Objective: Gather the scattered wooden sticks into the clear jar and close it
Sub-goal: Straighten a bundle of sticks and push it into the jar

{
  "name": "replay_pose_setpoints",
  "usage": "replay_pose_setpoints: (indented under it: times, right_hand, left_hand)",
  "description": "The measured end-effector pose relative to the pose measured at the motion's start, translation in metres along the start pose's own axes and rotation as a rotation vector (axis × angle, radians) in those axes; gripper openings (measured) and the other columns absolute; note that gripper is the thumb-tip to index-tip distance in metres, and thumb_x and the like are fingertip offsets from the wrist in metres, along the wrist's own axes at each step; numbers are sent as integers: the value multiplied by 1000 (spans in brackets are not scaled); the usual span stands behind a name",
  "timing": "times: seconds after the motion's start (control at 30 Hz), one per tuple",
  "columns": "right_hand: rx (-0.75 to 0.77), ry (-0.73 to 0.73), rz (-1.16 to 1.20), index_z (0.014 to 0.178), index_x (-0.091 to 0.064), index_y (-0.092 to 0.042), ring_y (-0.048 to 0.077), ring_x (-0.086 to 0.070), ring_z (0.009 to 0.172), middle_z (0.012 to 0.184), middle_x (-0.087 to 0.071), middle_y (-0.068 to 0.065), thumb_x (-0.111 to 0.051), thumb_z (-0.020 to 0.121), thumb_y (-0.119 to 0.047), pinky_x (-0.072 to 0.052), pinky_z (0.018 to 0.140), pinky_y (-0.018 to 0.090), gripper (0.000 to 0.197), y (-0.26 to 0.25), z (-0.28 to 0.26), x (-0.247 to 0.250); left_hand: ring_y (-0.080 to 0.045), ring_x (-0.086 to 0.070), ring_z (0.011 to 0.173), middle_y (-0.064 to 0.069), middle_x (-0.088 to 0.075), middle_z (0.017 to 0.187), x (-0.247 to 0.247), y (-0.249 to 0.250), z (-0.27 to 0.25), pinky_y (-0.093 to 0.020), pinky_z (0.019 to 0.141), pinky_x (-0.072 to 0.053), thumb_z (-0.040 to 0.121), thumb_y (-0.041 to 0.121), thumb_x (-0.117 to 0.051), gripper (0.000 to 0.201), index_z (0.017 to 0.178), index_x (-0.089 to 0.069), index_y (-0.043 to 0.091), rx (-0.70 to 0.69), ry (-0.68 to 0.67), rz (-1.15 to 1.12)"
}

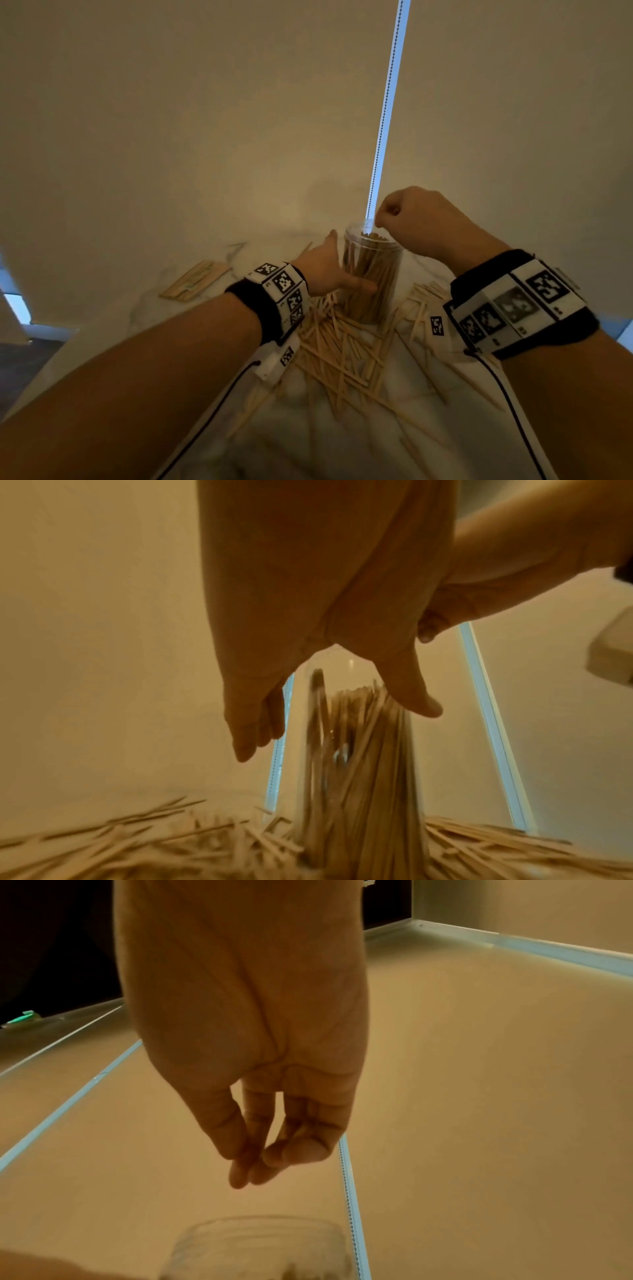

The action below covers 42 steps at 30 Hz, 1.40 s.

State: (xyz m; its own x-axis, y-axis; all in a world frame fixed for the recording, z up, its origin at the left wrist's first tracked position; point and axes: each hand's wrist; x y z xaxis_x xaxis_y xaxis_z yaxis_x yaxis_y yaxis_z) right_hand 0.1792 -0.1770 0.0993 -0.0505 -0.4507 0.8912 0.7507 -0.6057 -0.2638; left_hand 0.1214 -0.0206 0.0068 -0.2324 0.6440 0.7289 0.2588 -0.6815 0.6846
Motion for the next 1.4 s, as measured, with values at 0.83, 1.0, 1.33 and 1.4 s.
replay_pose_setpoints:
  times: [0.83, 1.0, 1.33, 1.4]
  right_hand:
    - [-179, -914, -500, 57, -65, -12, 17, -58, 53, 51, -61, 0, -65, 75, -11, -50, 61, 27, 18, -26, -195, -32]
    - [-109, -810, -288, 56, -63, -13, 16, -60, 50, 48, -63, -3, -61, 88, -26, -59, 70, 32, 34, -46, -196, -39]
    - [187, -770, -431, 86, -63, -9, 23, -56, 76, 81, -59, 5, -60, 94, -38, -48, 71, 33, 30, -113, -197, -75]
    - [217, -749, -408, 92, -62, -8, 23, -53, 74, 74, -52, 4, -59, 95, -28, -45, 66, 31, 21, -112, -196, -73]
  left_hand:
    - [-19, -72, 63, -8, -75, 70, 27, -53, -254, -30, 68, -62, 86, 36, -77, 42, 88, -72, -5, 432, -420, 406]
    - [-14, -72, 59, -6, -74, 69, 28, -44, -252, -31, 73, -63, 92, 16, -71, 21, 92, -72, -5, 468, -411, 374]
    - [-16, -59, 64, -6, -71, 84, -2, -23, -266, -26, 62, -51, 96, 47, -58, 42, 83, -67, 8, 296, -337, 630]
    - [-17, -55, 66, -3, -67, 81, -10, -20, -269, -26, 59, -42, 89, 63, -58, 54, 82, -65, 10, 198, -308, 732]
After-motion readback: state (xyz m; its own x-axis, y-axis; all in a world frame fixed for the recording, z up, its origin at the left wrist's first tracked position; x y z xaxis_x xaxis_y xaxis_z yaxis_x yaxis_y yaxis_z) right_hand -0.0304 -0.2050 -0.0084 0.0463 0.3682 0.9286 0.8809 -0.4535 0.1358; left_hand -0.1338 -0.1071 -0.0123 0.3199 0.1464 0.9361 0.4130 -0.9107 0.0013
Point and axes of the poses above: each hand's wrist, its own z-axis towards the middle knuckle, its own x-axis out of the back of the hand, y = z × x
